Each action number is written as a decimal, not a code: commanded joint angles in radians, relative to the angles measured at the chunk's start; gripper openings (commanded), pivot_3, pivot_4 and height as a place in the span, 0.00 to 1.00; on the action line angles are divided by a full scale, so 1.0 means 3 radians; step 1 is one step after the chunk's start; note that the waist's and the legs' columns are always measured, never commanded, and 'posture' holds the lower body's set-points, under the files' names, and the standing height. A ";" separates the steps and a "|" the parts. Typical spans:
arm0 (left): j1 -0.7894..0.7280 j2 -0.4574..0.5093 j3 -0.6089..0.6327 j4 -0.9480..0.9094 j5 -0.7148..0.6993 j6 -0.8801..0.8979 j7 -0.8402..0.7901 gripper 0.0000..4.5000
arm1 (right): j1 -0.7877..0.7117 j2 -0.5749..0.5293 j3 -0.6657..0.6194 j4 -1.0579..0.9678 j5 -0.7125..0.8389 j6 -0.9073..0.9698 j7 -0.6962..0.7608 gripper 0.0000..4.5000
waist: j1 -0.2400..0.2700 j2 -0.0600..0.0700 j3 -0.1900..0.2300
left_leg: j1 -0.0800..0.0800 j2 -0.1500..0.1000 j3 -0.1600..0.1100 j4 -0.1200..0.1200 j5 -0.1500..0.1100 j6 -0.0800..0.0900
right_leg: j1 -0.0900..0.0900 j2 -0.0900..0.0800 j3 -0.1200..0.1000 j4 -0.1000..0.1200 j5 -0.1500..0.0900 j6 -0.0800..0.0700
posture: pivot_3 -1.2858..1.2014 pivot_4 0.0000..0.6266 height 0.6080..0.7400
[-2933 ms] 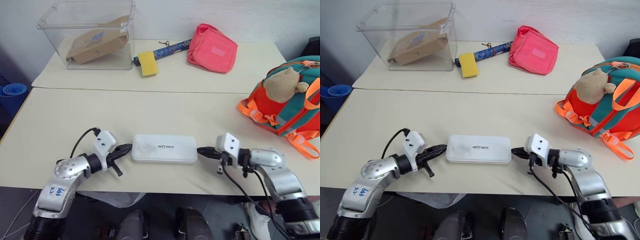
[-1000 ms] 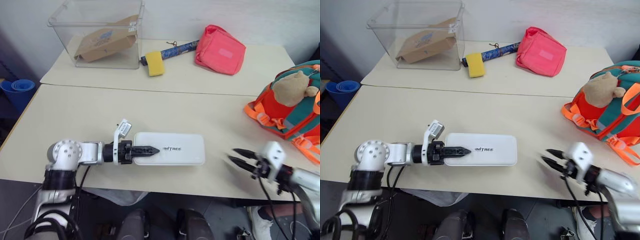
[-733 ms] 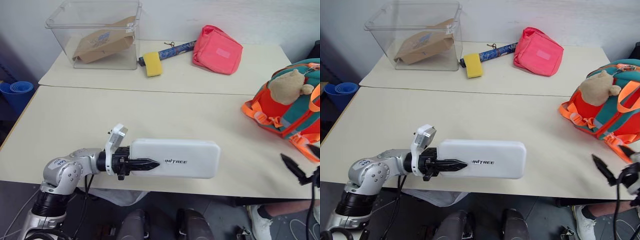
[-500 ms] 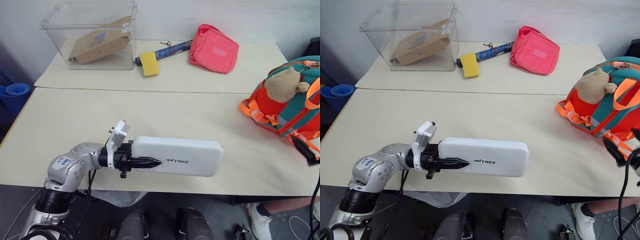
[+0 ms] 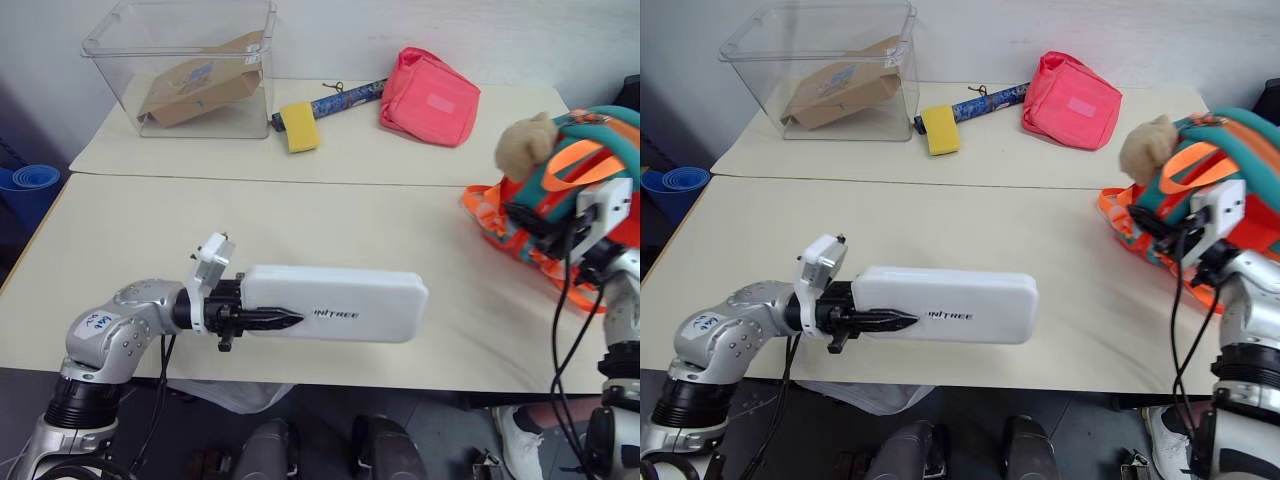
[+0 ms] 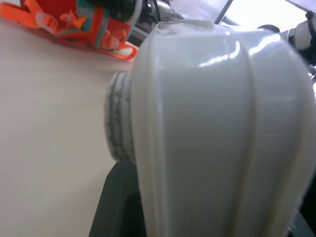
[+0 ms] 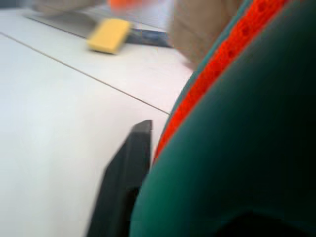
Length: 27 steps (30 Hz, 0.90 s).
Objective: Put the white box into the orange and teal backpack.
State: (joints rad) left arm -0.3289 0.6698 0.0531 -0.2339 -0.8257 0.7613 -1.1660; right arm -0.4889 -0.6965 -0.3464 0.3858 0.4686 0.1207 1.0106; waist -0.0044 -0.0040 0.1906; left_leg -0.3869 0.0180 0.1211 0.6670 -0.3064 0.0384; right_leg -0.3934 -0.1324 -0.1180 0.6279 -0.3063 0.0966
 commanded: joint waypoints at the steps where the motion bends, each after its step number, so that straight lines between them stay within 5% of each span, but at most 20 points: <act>1: 0.0045 0.0111 0.0195 -0.0021 -0.0083 -0.0033 -0.0069 0.28 | 0.0136 0.0106 0.0094 -0.0943 0.0476 0.0525 -0.0017 0.01 | -0.0007 0.0002 0.0001 | 0.0000 0.0000 0.0000 0.0000 0.0000 0.0000 | -0.0001 0.0000 -0.0001 0.0001 0.0000 0.0000 | 0.52 0.24 1.00; 7: 0.0249 0.0344 0.0513 0.0324 -0.0024 -0.0072 -0.0136 0.28 | 0.0654 0.0008 0.0177 -0.2721 0.2199 0.2059 -0.0422 0.01 | -0.0009 0.0006 0.0003 | -0.0002 0.0005 -0.0004 -0.0004 -0.0003 -0.0005 | -0.0004 0.0002 -0.0003 -0.0001 0.0000 0.0000 | 0.52 0.24 1.00; 14: 0.0563 0.0717 0.1011 0.0246 -0.0262 0.0184 -0.0193 0.28 | 0.1256 -0.0690 -0.0285 -0.3299 0.3534 0.2711 -0.0673 0.01 | 0.0007 -0.0004 0.0007 | -0.0004 0.0002 -0.0008 -0.0005 -0.0016 0.0002 | -0.0001 -0.0010 -0.0004 -0.0022 0.0000 -0.0001 | 0.52 0.24 1.00; 19: 0.0564 0.0821 0.1334 0.0103 -0.0601 0.0430 -0.0139 0.28 | 0.1724 -0.1116 -0.0574 -0.3214 0.3263 0.2873 -0.0219 0.01 | 0.0039 -0.0010 0.0009 | -0.0005 -0.0001 -0.0013 -0.0004 -0.0021 0.0006 | 0.0001 -0.0016 -0.0005 -0.0026 0.0000 -0.0001 | 0.52 0.24 1.00; 27: -0.0503 0.0198 0.1078 0.0214 -0.0646 0.0204 0.0586 0.28 | 0.1822 -0.1258 -0.0390 -0.2825 0.2460 0.2637 0.0353 0.01 | 0.0103 -0.0014 0.0008 | -0.0006 -0.0007 -0.0011 0.0000 -0.0018 0.0008 | 0.0004 -0.0012 -0.0007 -0.0023 0.0003 0.0005 | 0.52 0.24 1.00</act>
State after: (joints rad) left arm -0.4208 0.7442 0.3965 -0.1767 -1.0306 0.8693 -1.0154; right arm 0.0565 -1.0540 -0.4669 -0.4742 1.2435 0.9314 1.0715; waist 0.0266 -0.0082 0.1930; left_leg -0.3884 0.0158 0.1178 0.6669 -0.3118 0.0409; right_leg -0.3919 -0.1356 -0.1200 0.6212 -0.3052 0.0984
